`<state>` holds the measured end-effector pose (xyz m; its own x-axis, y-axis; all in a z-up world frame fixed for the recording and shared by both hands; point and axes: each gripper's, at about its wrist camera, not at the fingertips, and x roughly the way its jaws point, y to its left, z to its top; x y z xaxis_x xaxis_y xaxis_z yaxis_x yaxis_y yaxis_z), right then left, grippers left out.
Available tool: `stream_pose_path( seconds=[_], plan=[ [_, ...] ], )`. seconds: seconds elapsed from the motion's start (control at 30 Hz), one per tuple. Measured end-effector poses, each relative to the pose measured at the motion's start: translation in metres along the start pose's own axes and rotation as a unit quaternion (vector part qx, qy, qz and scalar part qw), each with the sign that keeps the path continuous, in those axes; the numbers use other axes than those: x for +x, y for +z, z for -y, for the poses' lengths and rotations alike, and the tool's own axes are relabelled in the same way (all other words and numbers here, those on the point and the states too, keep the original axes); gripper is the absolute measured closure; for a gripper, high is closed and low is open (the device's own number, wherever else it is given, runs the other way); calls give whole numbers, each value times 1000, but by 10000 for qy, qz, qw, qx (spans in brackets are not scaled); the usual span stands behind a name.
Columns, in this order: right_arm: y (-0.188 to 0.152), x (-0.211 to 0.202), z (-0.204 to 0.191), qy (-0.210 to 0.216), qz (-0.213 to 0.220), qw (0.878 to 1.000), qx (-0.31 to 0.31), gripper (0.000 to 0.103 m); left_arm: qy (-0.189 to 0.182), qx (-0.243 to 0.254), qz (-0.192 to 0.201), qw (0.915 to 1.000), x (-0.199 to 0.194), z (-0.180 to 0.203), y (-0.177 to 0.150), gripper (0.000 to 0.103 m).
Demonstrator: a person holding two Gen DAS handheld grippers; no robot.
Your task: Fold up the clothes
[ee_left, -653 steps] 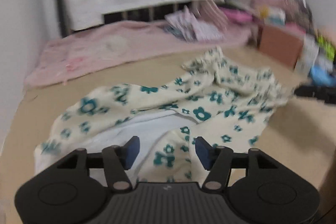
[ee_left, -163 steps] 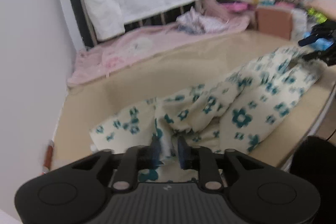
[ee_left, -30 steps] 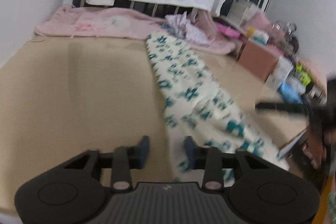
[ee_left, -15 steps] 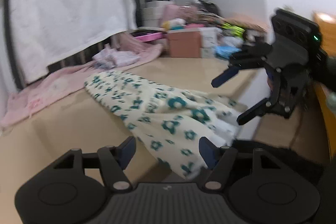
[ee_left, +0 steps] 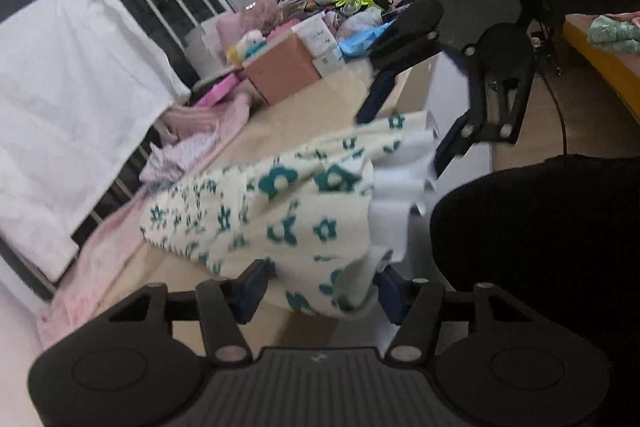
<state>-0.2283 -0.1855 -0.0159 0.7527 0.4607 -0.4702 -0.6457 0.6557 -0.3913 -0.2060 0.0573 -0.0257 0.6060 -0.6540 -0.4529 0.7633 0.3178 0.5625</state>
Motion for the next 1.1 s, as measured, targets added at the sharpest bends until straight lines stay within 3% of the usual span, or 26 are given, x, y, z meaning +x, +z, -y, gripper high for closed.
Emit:
stream_pose_path(
  seconds=[0.17, 0.37, 0.43, 0.5, 0.67, 0.7, 0.77, 0.8, 0.87, 0.9, 1.0, 1.1],
  plan=[
    [6, 7, -3, 203, 247, 9993, -172, 25, 265, 134, 42, 9995, 6, 1, 0, 53],
    [-8, -10, -1, -79, 35, 10000, -13, 24, 507, 608, 70, 9968, 7, 7, -8, 53],
    [-15, -7, 0, -160, -28, 9999, 41, 24, 407, 633, 15, 9972, 16, 4, -8, 70],
    [-19, 0, -4, -272, -6, 9996, -55, 26, 215, 517, 0, 9984, 20, 0, -4, 76],
    [-3, 11, -11, -82, 354, 9986, -389, 28, -147, 89, -96, 9998, 23, -13, 6, 85],
    [-1, 13, -12, -50, 432, 9981, -430, 33, -176, 28, -115, 9998, 24, -15, 7, 86],
    [2, 15, -9, 16, 461, 9982, -397, 52, -206, -58, -151, 9997, 24, -16, 9, 89],
    [4, 14, -6, 66, 449, 9985, -310, 67, -229, -129, -169, 9995, 23, -17, 10, 94],
    [9, 13, 2, 165, 426, 9989, -136, 81, -510, -430, -243, 9975, 17, -25, 15, 95],
    [11, 13, 5, 215, 414, 9989, -50, 90, -828, -672, -256, 9940, 12, -33, 19, 95],
    [24, -11, 28, 1145, 285, 9921, 429, 90, -1877, -1531, 19, 9702, -5, -66, 30, 95],
    [39, -28, 63, 2068, 348, 9739, 872, 90, -2343, -2118, 364, 9481, 0, -114, 39, 95]
  ],
)
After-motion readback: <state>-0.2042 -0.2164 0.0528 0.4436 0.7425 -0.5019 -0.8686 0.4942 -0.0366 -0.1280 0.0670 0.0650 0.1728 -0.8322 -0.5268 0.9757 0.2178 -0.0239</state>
